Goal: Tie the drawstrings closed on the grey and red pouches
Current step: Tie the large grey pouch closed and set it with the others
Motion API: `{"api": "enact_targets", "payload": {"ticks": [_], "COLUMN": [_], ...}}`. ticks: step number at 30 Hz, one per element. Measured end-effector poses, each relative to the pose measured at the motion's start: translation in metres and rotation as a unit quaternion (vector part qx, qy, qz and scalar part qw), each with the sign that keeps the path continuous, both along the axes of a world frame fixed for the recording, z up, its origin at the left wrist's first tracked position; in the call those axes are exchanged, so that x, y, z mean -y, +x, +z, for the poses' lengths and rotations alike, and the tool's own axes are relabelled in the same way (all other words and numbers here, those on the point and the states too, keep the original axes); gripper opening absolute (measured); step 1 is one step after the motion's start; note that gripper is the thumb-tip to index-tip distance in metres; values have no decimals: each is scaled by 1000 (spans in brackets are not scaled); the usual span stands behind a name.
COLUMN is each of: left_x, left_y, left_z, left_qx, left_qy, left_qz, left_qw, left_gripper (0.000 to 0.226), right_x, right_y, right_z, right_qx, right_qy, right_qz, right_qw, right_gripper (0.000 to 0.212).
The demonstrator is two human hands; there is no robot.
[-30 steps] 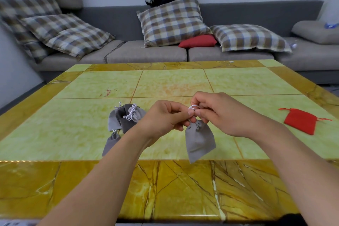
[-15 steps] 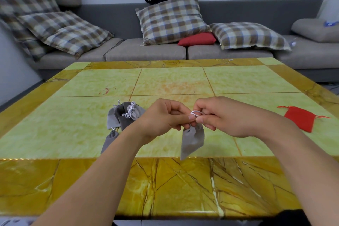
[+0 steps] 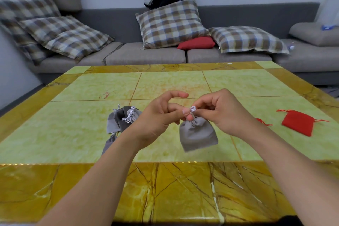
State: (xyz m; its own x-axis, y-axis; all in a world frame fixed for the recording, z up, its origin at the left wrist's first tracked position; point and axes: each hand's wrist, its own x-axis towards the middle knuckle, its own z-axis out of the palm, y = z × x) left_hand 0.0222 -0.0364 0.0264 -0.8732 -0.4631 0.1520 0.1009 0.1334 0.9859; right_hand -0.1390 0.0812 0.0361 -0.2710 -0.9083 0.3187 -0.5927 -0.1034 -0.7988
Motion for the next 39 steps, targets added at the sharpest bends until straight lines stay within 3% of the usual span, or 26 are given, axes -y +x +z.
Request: {"api": "enact_targets", "payload": {"ticks": [3, 9, 18, 27, 34, 39], "left_x": [2, 1, 0, -1, -7, -6], "left_y": [1, 3, -2, -4, -7, -9], "left_z": [1, -1, -1, -4, -5, -8], "left_qx": [-8, -8, -5, -25, -22, -38], "left_qy": [17, 3, 6, -3, -118, -190], "left_qz": [28, 72, 136, 153, 214, 241], "left_qw": [999, 997, 991, 988, 969, 951], "left_gripper": [45, 9, 8, 8, 5, 3], "right_x": [4, 2, 6, 8, 8, 7], "right_y": [6, 8, 13, 15, 21, 21], "right_z": [-2, -1, -4, -7, -8, -4], "right_qx": [21, 133, 300, 267, 287, 390], "right_qy": [3, 37, 57, 64, 93, 107], "right_qz": [12, 31, -11, -77, -23, 7], "right_qw": [1000, 990, 952, 958, 953, 915], "right_gripper": [9, 9, 3, 8, 19, 28]}}
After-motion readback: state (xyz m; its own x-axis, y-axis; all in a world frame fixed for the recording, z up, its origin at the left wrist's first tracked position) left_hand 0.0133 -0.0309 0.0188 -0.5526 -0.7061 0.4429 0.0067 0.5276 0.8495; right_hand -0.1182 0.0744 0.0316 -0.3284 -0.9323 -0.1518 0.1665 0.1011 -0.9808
